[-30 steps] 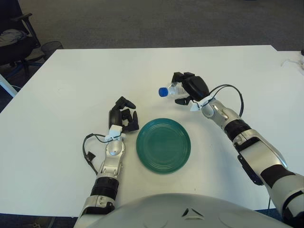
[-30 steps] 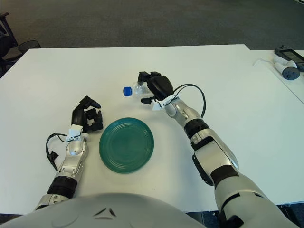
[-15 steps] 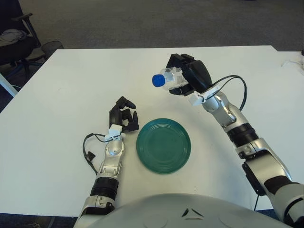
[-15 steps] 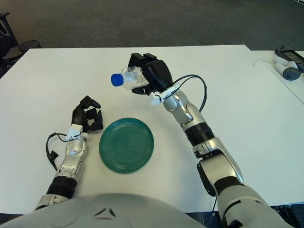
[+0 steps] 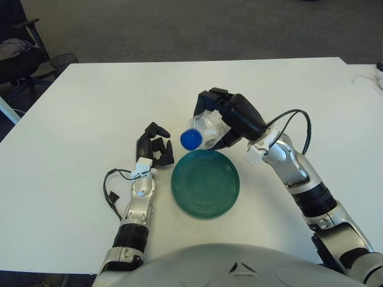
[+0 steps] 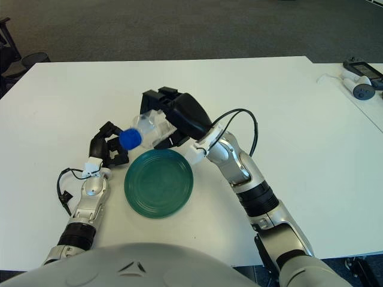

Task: Put the bottle into the plate.

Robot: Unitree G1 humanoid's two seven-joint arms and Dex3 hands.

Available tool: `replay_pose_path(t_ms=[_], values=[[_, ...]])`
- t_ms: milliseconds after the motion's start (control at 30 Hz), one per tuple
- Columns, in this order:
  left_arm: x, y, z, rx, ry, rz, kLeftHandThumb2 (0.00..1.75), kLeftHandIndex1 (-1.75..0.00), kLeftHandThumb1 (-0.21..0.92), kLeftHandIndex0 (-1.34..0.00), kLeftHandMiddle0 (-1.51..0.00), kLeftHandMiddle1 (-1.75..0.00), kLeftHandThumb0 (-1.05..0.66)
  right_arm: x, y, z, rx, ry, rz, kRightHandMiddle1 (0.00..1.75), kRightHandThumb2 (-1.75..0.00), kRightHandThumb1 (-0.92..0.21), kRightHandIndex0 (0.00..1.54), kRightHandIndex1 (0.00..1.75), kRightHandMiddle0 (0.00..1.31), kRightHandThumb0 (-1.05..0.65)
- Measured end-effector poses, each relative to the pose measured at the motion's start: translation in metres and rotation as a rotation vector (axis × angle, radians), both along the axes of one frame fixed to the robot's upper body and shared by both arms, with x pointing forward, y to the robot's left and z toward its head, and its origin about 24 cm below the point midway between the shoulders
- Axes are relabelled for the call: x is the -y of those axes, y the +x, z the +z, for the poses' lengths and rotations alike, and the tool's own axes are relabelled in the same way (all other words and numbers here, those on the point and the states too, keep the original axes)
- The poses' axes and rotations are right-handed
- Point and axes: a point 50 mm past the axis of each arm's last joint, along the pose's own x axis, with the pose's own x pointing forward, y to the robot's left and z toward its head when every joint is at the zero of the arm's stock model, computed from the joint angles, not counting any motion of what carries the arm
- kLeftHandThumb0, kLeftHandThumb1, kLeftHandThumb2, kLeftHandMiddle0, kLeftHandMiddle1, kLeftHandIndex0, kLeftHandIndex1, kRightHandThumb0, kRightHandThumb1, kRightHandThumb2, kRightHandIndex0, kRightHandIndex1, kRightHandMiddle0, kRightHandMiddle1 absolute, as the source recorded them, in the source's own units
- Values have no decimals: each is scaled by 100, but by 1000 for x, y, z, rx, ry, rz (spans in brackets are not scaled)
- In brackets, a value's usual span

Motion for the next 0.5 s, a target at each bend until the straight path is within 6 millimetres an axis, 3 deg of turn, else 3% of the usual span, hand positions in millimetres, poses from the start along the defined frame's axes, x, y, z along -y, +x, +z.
replay_pose_path(t_ms=[200,500], values=[[1,1,1,-9,29,12,141,-175,24,-67,-124,-175,-50,-3,-13,-15,7,-68,79,175,-120,-40,106,175,54,-44],[0,0,1,-18,45,21,142,-175,23,-68,-125,-175,-50,-2,-17,-26,43,-189,123,175,-122,-39,109,175,55,-44]])
